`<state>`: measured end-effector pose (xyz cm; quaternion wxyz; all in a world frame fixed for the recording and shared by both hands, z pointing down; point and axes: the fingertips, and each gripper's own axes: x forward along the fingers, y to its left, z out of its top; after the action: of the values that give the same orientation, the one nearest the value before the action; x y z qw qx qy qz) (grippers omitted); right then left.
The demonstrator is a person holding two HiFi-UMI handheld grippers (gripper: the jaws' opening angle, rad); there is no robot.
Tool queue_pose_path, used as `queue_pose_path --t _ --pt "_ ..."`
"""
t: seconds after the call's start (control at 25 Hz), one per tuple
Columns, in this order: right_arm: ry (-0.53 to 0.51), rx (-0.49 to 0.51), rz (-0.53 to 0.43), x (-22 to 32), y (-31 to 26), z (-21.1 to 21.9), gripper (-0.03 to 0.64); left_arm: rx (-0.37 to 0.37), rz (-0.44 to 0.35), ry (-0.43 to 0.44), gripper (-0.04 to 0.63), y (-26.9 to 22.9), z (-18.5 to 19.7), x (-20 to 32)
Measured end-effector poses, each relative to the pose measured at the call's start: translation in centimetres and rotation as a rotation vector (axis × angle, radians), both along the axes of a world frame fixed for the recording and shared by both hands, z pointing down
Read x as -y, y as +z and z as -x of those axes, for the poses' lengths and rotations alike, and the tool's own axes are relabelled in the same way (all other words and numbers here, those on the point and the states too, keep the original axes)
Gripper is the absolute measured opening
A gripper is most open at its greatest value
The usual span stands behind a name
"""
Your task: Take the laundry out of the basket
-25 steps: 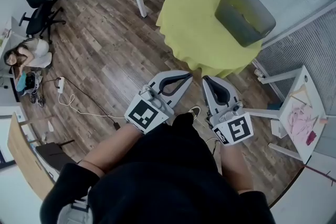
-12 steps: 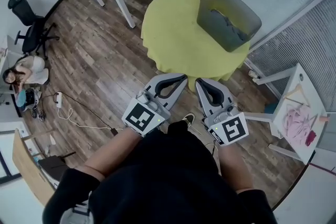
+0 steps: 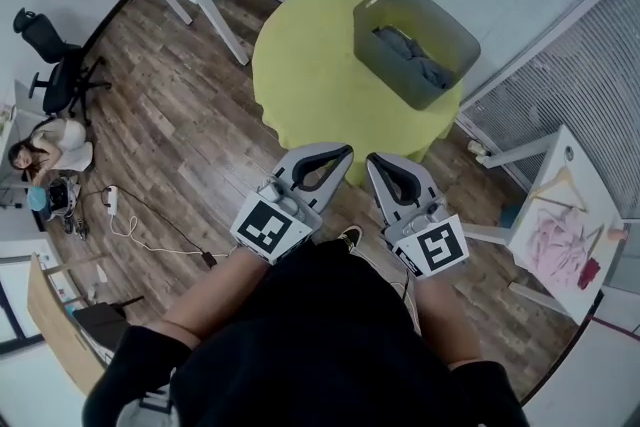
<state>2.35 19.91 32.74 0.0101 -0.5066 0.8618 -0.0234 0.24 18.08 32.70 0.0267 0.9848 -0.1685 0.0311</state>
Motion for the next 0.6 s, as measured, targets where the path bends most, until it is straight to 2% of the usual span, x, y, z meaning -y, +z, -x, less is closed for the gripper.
queue_pose_path --t 0.32,0.6 --pt "0.015 0.004 0.009 2.0 0.3 -2.6 0.023 0.009 0.010 0.013 0.008 0.5 -2.5 1.7" --pt "0.027 -0.024 0.022 5.8 0.7 -3.6 0.023 -0.013 0.010 0.045 0.008 1.0 -4.3 5.5"
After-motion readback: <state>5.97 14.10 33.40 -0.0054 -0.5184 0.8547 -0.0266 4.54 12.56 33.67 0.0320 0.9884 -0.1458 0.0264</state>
